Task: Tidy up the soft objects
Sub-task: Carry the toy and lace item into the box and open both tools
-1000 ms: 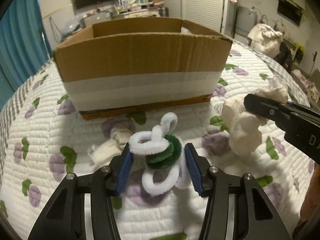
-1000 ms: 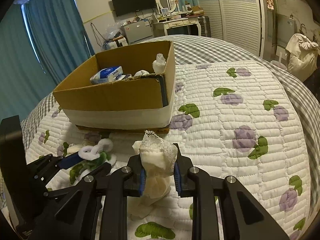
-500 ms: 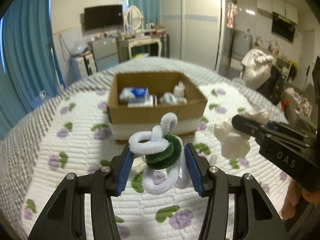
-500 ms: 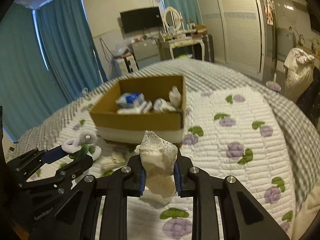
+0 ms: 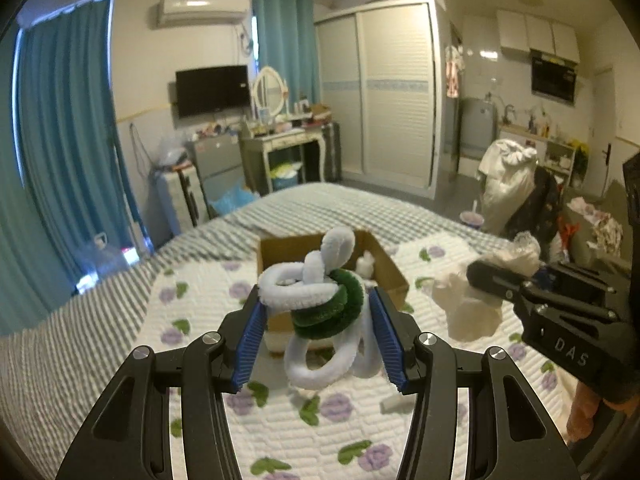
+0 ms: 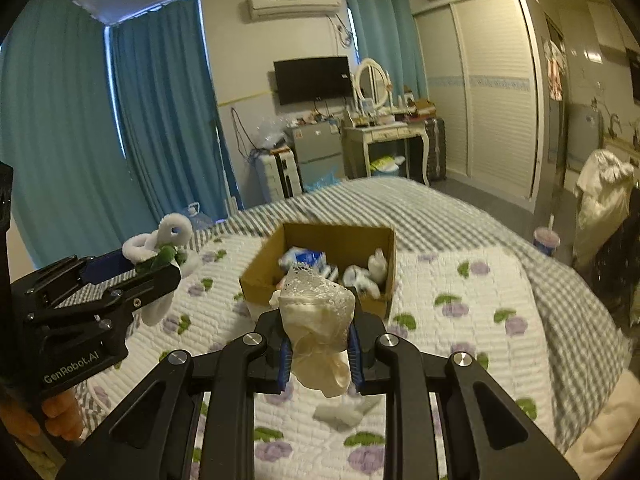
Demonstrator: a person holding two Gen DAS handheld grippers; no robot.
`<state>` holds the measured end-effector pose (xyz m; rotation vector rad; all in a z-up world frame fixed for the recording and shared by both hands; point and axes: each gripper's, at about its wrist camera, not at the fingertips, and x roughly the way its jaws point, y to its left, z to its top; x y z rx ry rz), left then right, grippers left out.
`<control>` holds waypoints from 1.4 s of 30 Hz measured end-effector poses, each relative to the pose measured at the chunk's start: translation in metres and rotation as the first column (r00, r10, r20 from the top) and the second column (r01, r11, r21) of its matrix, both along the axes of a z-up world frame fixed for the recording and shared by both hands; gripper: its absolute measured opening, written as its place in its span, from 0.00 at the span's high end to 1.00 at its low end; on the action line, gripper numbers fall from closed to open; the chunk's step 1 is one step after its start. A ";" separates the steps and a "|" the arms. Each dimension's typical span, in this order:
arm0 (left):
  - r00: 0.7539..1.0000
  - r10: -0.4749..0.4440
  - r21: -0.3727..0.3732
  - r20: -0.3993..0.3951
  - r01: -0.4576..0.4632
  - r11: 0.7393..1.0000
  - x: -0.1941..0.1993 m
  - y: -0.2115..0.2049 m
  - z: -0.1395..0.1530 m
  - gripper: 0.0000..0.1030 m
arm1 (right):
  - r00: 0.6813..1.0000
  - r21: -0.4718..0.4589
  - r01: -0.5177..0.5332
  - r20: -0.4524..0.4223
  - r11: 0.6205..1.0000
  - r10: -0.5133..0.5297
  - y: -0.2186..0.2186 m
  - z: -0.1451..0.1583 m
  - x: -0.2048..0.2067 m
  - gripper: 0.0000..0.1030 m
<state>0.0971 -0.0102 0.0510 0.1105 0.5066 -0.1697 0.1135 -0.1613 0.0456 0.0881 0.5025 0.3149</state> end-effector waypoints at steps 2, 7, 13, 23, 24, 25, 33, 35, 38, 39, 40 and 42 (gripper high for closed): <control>1.000 -0.004 0.005 0.008 0.004 1.000 0.012 0.000 0.005 0.51 | 1.000 0.003 -0.011 0.013 1.000 0.011 0.001 0.009 0.011 0.79; 1.000 0.003 0.000 0.023 -0.003 1.000 0.055 0.000 0.010 0.51 | 0.999 0.001 -0.015 0.032 1.000 0.015 0.003 0.024 0.058 0.79; 0.999 0.009 -0.054 -0.042 -0.011 0.999 0.121 -0.001 -0.010 0.51 | 1.000 0.017 -0.008 0.002 1.000 0.008 -0.001 0.020 0.127 0.79; 0.994 -0.008 0.046 -0.110 0.014 0.999 0.194 -0.019 -0.075 0.51 | 0.992 0.025 0.006 -0.130 1.000 -0.003 0.001 -0.046 0.232 0.79; 0.994 -0.008 0.051 -0.113 0.014 0.999 0.199 -0.019 -0.079 0.51 | 0.989 0.012 -0.003 -0.147 1.000 0.004 0.002 -0.057 0.242 0.79; 0.993 -0.003 0.055 -0.117 0.009 0.998 0.205 -0.019 -0.086 0.51 | 0.988 -0.001 -0.005 -0.156 1.000 0.004 0.004 -0.063 0.246 0.79; 0.984 -0.008 0.009 -0.178 0.010 1.000 0.222 -0.021 -0.111 0.46 | 0.980 0.030 -0.009 -0.197 1.000 0.015 0.003 -0.097 0.274 0.79; 0.986 -0.024 -0.006 -0.163 0.024 1.000 0.216 -0.023 -0.109 0.41 | 0.981 0.033 -0.014 -0.193 0.999 0.020 0.003 -0.097 0.274 0.78; 0.989 -0.012 -0.003 -0.146 0.012 1.000 0.208 -0.023 -0.100 0.29 | 0.985 0.011 0.010 -0.174 1.000 -0.008 0.002 -0.088 0.268 0.57; 0.990 -0.005 0.001 -0.144 0.005 1.000 0.206 -0.023 -0.095 0.23 | 0.986 0.007 0.019 -0.167 1.000 -0.018 0.001 -0.083 0.265 0.52; 0.991 0.007 0.006 -0.134 -0.006 1.000 0.202 -0.022 -0.089 0.16 | 0.987 0.000 0.028 -0.161 1.000 -0.028 0.000 -0.075 0.260 0.44; 0.994 0.030 0.017 -0.105 -0.029 0.999 0.191 -0.020 -0.070 0.15 | 0.989 -0.018 0.044 -0.142 0.999 -0.046 -0.004 -0.057 0.249 0.39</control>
